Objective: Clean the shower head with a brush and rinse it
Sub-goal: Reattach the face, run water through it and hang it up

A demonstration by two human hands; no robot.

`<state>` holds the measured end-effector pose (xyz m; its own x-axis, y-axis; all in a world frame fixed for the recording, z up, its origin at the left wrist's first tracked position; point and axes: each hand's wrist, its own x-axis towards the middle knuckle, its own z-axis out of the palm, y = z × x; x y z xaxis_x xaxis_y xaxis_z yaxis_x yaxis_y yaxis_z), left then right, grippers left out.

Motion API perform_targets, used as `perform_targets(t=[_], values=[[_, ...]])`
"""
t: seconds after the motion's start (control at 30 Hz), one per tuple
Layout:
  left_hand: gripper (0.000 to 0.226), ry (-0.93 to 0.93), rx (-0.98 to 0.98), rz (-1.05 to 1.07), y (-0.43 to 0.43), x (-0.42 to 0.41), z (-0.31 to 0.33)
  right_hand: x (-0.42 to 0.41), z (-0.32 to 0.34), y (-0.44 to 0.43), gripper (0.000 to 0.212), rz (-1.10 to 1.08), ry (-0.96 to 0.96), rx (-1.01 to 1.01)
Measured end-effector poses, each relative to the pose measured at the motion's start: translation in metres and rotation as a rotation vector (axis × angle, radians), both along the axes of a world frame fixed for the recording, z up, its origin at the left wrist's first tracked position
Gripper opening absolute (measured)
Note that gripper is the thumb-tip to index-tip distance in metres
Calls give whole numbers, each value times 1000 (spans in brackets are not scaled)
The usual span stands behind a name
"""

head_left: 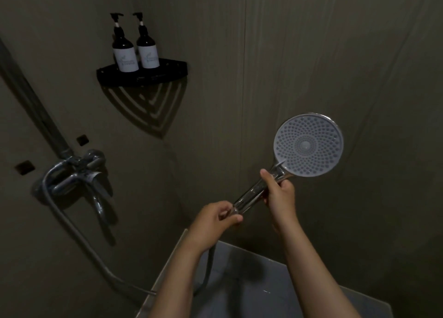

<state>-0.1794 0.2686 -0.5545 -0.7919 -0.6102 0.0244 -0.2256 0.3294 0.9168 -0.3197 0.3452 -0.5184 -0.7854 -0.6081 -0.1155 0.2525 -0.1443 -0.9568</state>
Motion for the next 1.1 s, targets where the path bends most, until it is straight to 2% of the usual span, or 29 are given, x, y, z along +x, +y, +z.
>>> perform_targets(t=[0.07,0.13,0.2,0.3,0.33,0.4,0.5,0.7,0.87,0.93,1.0,1.03,1.1], values=[[13,2,-140,119,3,-3,-2,0,1,0,19,-32,18,19],[19,12,-187,153,3,-4,-1,-1,2,1,18,-40,13,14],[23,41,-77,105,-1,-4,0,0,3,3,16,-22,0,12],[10,39,249,-96,-6,1,4,-1,1,4,17,-1,-8,-14],[19,9,321,-152,-8,3,4,-1,1,3,18,1,-15,-32],[33,-36,380,-241,-10,9,3,-1,2,3,19,10,-24,-54],[33,-50,355,-298,-10,9,4,0,3,2,18,22,-37,-79],[19,92,149,-144,-7,4,3,-3,2,-1,21,-19,-29,-98],[14,101,-102,63,0,0,9,-5,3,-2,22,-71,-69,-124],[7,25,-333,181,7,-2,12,-4,4,-3,20,-109,-94,-114],[19,-32,-558,265,12,-3,15,-4,4,-3,18,-152,-125,-115],[20,-20,-575,259,13,-3,16,-5,4,-3,18,-172,-137,-128],[12,-26,-452,157,9,-5,17,-6,2,-2,19,-184,-141,-141]])
